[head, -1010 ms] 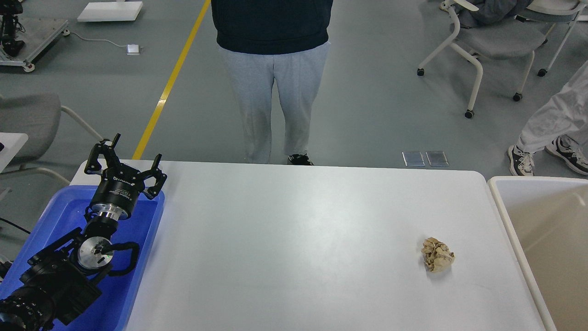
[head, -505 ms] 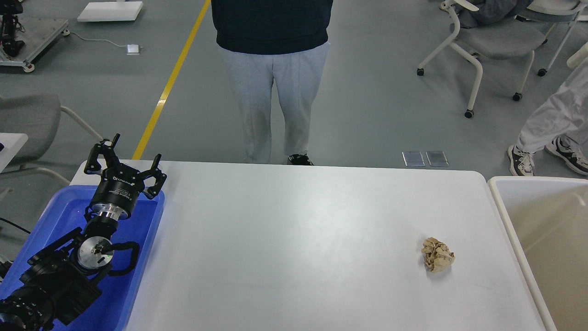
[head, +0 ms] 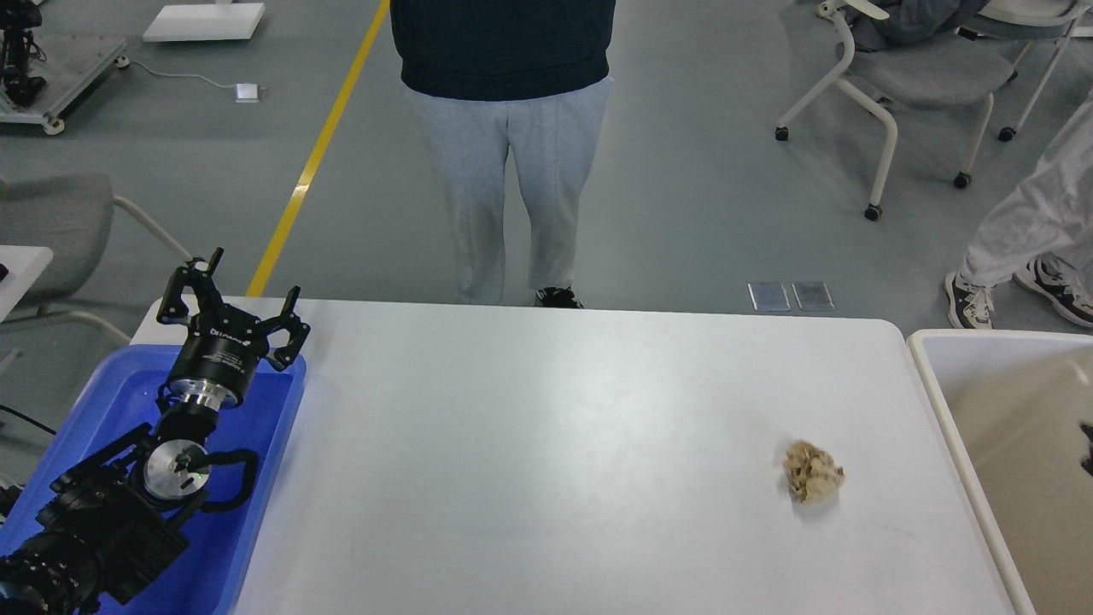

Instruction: Tidy desktop

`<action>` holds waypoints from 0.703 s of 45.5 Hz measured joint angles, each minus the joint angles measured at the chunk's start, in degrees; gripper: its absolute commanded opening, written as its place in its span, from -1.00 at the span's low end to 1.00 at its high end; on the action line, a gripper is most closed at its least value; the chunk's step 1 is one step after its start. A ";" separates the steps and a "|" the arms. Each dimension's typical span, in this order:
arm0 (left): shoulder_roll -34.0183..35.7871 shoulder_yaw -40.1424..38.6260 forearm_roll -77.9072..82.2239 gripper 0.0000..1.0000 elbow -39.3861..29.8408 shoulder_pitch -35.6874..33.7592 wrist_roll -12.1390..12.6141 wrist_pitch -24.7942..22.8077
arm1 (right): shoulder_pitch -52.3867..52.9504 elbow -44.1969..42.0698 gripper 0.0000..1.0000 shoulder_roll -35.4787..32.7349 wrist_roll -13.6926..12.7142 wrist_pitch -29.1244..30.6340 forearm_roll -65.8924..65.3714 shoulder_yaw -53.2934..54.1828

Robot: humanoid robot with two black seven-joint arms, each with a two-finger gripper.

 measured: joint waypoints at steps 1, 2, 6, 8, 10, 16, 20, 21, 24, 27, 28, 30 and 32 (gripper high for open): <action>0.00 0.00 0.00 1.00 -0.01 0.00 0.00 0.00 | -0.76 1.74 0.99 0.53 0.12 -0.11 -0.41 1.82; 0.00 0.00 0.01 1.00 0.00 0.00 0.00 0.00 | -1.25 2.87 0.99 0.93 0.21 -0.19 -0.62 2.99; 0.00 -0.01 0.00 1.00 0.00 0.00 0.00 0.00 | -3.37 7.82 0.99 3.26 0.49 -0.54 -2.34 8.11; 0.00 -0.01 0.01 1.00 0.00 0.00 0.00 0.00 | -4.28 10.09 0.99 4.87 0.65 -0.81 -3.63 10.75; 0.00 -0.01 0.00 1.00 -0.01 0.00 -0.01 0.00 | -5.03 11.92 0.99 6.72 0.84 -1.06 -5.28 13.11; 0.00 -0.01 0.01 1.00 0.01 0.00 0.00 0.00 | -6.51 15.19 0.99 11.84 2.12 -1.50 -9.77 18.25; 0.00 -0.01 0.01 1.00 0.00 0.00 0.00 0.00 | -7.07 16.28 0.99 14.68 3.03 -1.67 -11.75 20.46; 0.00 -0.01 0.01 1.00 0.00 0.00 -0.01 0.00 | -7.16 16.47 0.99 15.27 3.25 -1.69 -12.12 20.85; 0.00 -0.01 0.01 1.00 0.00 0.00 0.00 0.00 | -7.28 16.64 0.99 17.20 4.05 -1.75 -13.17 21.95; 0.00 -0.01 0.01 1.00 0.00 0.00 0.00 0.00 | -6.88 16.34 0.99 19.08 4.94 -1.76 -13.99 22.71; 0.00 -0.01 0.01 1.00 0.00 0.00 -0.01 0.00 | -6.60 16.15 0.99 19.62 5.20 -1.77 -14.20 22.88; -0.01 -0.01 0.01 1.00 0.00 0.00 -0.01 0.00 | -5.88 15.60 0.99 20.84 5.81 -1.77 -14.75 23.21; -0.01 -0.01 0.01 1.00 0.00 0.00 -0.01 0.00 | -5.33 15.08 0.99 21.73 6.15 -1.76 -15.19 23.39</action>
